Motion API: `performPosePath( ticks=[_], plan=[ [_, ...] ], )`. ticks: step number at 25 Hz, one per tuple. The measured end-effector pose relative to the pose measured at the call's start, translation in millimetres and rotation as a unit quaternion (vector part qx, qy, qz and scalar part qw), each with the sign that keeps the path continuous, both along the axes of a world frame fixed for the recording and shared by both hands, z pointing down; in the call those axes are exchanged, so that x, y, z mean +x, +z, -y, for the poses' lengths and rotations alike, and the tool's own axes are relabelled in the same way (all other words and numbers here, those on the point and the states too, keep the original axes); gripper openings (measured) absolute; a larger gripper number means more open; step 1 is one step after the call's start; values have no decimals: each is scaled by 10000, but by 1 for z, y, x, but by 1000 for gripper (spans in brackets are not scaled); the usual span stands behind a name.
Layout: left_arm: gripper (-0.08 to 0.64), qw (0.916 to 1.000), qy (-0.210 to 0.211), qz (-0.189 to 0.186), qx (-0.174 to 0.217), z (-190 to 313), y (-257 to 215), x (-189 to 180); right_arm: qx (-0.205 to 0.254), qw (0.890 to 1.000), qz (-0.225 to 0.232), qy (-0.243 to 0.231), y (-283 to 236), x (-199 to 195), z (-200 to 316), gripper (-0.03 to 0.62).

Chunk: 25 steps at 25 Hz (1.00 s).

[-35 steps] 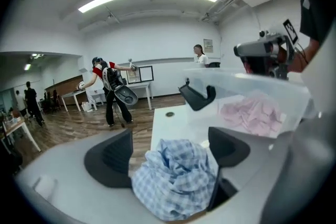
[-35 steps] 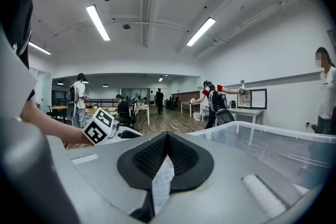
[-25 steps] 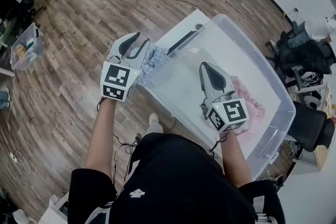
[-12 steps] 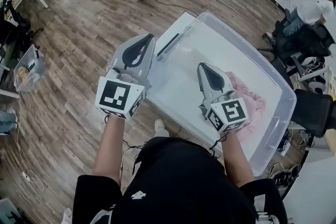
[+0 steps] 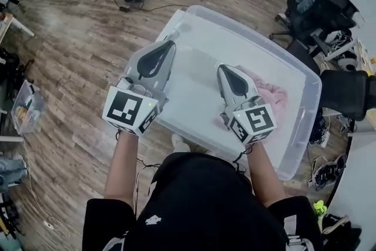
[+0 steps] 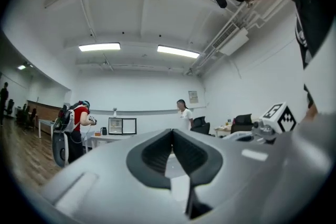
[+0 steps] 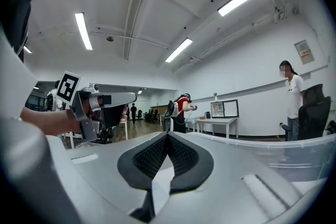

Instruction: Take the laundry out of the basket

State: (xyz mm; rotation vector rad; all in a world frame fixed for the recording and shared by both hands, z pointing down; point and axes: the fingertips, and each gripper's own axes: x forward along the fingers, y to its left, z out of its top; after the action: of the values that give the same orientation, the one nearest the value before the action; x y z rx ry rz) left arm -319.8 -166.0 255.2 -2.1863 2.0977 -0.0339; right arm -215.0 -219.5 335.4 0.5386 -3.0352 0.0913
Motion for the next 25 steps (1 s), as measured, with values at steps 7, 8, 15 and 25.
performPosePath(
  ticks=[7,8,15,25],
  plan=[
    [11,9938,959,335,-452,55,25,58,-144,9953,-17,959,5,70,46,0],
    [11,9917,1107,371,-544,62,29,66,-162,9945,-48,1032,6,78,51,0],
    [11,9636,2402,537,-1039,119,64,145,-654,9864,-495,1422,28,141,87,0],
    [159,8822,3840,1020,-2528,159,199,243,-1466,9469,-1979,2069,103,217,123,77]
  ],
)
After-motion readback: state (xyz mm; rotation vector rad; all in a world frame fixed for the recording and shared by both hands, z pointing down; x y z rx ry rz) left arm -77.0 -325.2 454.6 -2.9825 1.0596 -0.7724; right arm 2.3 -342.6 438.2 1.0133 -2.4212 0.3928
